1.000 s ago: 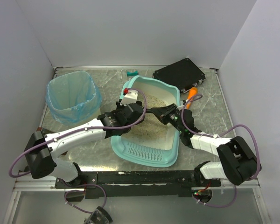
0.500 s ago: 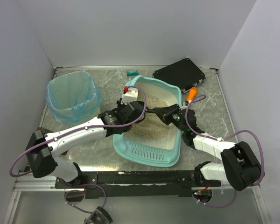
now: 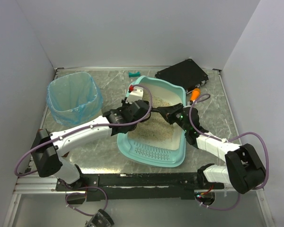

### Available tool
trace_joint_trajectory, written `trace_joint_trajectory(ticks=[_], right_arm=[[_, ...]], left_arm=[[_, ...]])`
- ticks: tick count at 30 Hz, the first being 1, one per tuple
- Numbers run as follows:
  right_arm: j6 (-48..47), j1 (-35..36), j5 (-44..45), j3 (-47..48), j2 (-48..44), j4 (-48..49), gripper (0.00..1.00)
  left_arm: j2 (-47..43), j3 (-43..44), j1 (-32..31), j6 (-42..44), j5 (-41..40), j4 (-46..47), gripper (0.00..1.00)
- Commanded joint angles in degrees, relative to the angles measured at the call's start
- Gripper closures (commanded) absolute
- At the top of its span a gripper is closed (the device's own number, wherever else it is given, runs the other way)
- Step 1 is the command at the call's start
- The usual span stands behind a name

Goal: Clean the litter box

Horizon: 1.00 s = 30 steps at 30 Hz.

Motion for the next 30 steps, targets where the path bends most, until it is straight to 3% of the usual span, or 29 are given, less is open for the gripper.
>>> trace_joint_trajectory(ticks=[1, 10, 23, 30], right_arm=[[-0.02, -1.40, 4.06, 4.86, 0.58, -1.94, 1.00], [-0.64, -1.40, 0.89, 3.12, 3.66, 2.96, 1.00], [-2.31, -1.40, 4.49, 6.63, -0.20, 0.78, 1.00], [-2.93, -1.23, 1.33, 5.58, 0.85, 1.74, 1.00]], left_arm=[[-0.92, 8.04, 0.35, -2.38, -9.01, 11.31, 0.99], [-1.19, 7.78, -0.44, 1.67, -7.34, 16.77, 0.99], [0.40, 9.89, -0.53, -0.27, -8.58, 15.44, 0.99], [-1.01, 6.81, -0.53, -1.84, -7.96, 17.29, 0.99]])
